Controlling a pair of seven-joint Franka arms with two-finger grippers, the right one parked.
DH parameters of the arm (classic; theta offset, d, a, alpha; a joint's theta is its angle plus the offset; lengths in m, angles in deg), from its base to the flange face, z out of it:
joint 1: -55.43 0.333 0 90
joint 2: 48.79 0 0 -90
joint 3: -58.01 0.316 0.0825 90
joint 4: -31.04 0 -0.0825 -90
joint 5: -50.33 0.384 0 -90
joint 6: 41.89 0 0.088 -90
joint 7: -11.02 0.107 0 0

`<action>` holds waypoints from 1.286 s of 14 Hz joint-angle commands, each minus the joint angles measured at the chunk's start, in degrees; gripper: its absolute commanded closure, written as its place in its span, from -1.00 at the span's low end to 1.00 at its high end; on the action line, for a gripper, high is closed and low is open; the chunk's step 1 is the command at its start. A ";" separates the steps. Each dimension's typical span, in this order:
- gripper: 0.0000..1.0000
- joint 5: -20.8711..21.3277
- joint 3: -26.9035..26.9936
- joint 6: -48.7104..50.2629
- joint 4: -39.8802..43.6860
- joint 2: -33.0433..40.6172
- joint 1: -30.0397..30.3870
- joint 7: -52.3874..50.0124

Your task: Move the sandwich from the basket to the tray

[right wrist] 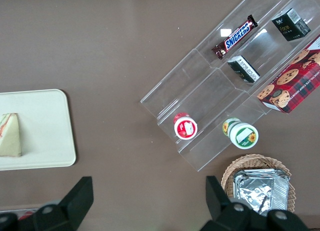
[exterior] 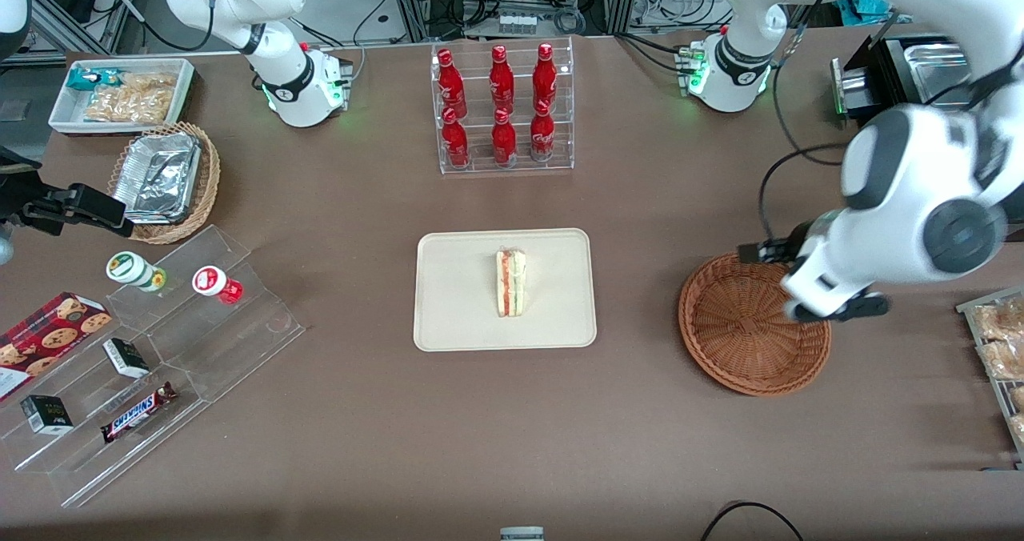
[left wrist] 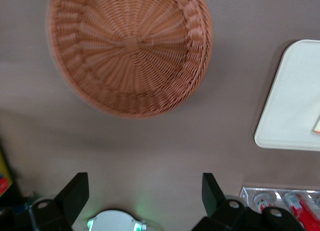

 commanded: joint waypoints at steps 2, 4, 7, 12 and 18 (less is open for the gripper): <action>-1.00 5.42 0.68 4.41 -2.07 10.26 -0.27 0.12; -1.00 6.50 0.60 5.92 -0.23 11.51 -0.27 -0.23; -1.00 6.42 0.60 6.10 2.41 12.12 -0.36 -0.15; -1.00 6.24 0.77 7.60 2.51 13.88 -0.19 0.29; -1.00 6.24 0.68 11.81 2.59 13.97 -0.19 -0.50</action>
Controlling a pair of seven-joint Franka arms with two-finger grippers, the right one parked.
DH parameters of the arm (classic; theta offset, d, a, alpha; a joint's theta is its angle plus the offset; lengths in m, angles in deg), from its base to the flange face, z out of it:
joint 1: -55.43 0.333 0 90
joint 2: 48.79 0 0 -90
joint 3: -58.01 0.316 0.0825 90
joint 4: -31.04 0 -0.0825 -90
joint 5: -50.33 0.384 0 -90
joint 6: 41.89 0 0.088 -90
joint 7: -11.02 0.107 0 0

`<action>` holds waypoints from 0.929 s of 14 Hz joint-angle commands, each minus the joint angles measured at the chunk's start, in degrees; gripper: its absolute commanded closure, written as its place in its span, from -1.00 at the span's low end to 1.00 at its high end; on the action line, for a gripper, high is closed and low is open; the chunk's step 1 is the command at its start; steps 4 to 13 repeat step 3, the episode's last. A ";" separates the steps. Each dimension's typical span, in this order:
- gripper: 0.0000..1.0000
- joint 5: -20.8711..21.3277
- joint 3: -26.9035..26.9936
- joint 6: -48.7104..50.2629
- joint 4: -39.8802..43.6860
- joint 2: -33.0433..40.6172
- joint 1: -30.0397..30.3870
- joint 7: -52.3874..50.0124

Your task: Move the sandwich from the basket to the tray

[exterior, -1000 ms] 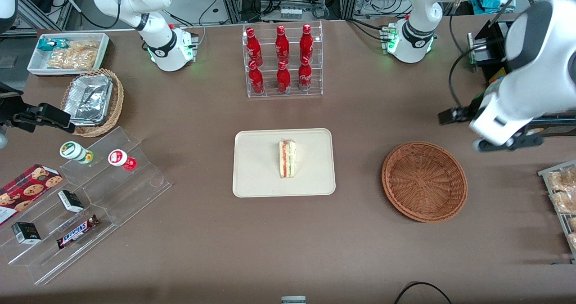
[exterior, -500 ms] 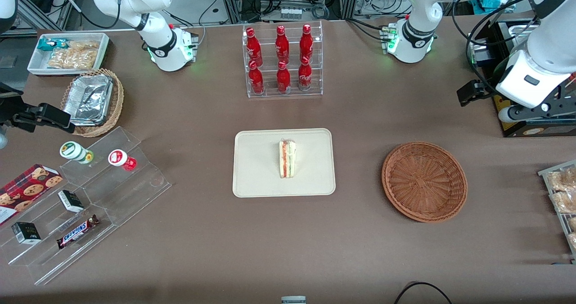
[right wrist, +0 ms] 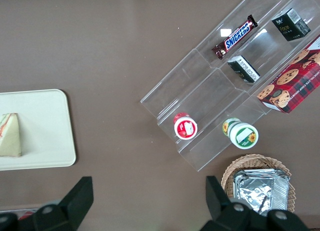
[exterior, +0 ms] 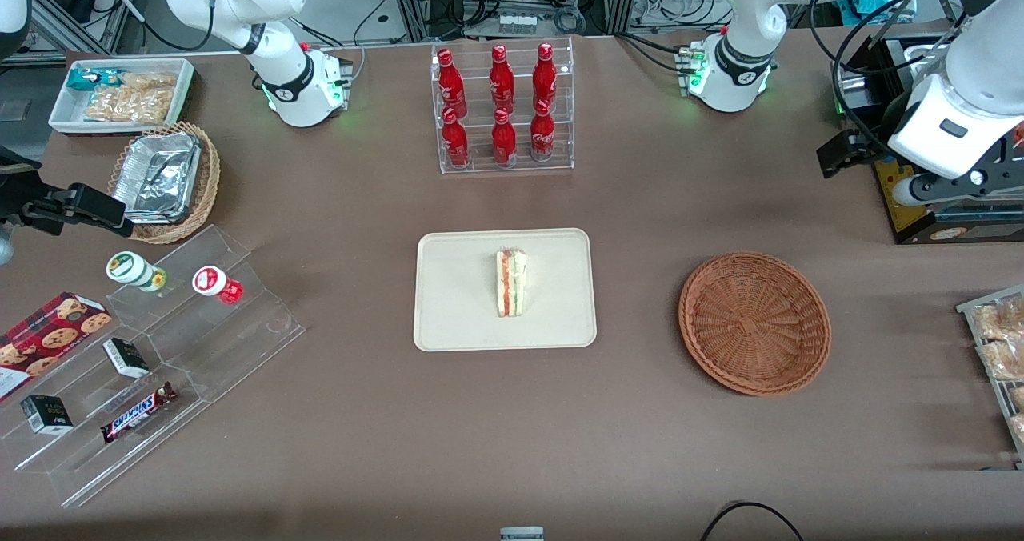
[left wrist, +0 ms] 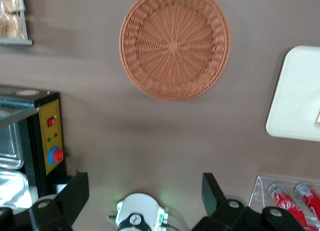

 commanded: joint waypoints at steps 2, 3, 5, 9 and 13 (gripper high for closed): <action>-1.00 0.84 0.02 2.94 0.11 0.65 -0.16 -0.41; -1.00 0.75 0.02 2.94 0.20 0.65 -0.25 -0.50; -1.00 0.75 0.02 2.94 0.20 0.65 -0.25 -0.50; -1.00 0.75 0.02 2.94 0.20 0.65 -0.25 -0.50; -1.00 0.75 0.02 2.94 0.20 0.65 -0.25 -0.50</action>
